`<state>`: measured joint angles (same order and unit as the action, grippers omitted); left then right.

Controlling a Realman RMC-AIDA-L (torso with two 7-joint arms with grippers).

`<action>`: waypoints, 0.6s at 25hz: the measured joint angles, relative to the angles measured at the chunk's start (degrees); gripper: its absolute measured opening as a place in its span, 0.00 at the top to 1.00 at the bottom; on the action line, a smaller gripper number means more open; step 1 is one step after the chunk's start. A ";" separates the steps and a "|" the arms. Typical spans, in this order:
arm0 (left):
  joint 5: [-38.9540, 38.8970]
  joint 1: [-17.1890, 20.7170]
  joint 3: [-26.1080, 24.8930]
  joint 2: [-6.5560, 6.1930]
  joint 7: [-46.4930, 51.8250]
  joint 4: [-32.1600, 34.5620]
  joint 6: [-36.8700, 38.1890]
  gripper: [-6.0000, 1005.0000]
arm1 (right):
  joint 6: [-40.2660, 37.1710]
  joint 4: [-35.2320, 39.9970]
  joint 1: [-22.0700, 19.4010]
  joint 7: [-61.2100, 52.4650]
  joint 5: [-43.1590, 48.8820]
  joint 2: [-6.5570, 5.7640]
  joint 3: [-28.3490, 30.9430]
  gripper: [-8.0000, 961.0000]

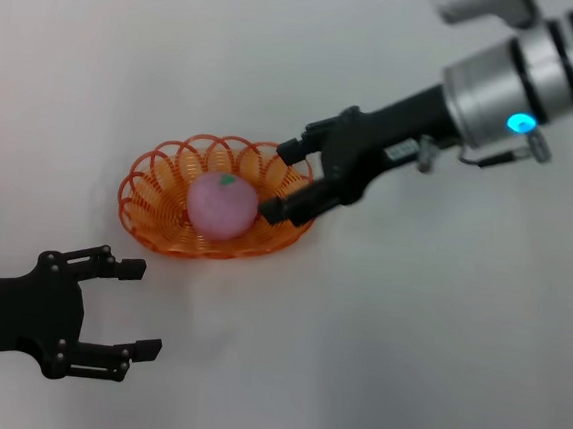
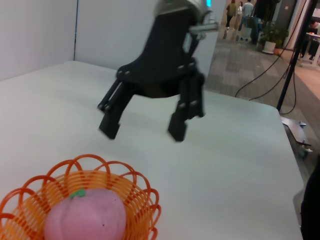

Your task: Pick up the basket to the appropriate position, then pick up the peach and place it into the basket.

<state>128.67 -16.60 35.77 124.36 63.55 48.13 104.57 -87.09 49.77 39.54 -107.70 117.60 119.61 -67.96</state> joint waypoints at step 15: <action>0.11 -0.47 -2.77 -0.24 0.05 -1.55 -0.63 0.10 | -6.47 -0.02 -18.50 25.31 -3.95 -0.17 10.54 0.02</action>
<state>128.79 -17.07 33.00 124.12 63.61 46.58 103.94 -93.56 49.75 21.04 -82.38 113.65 119.44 -57.42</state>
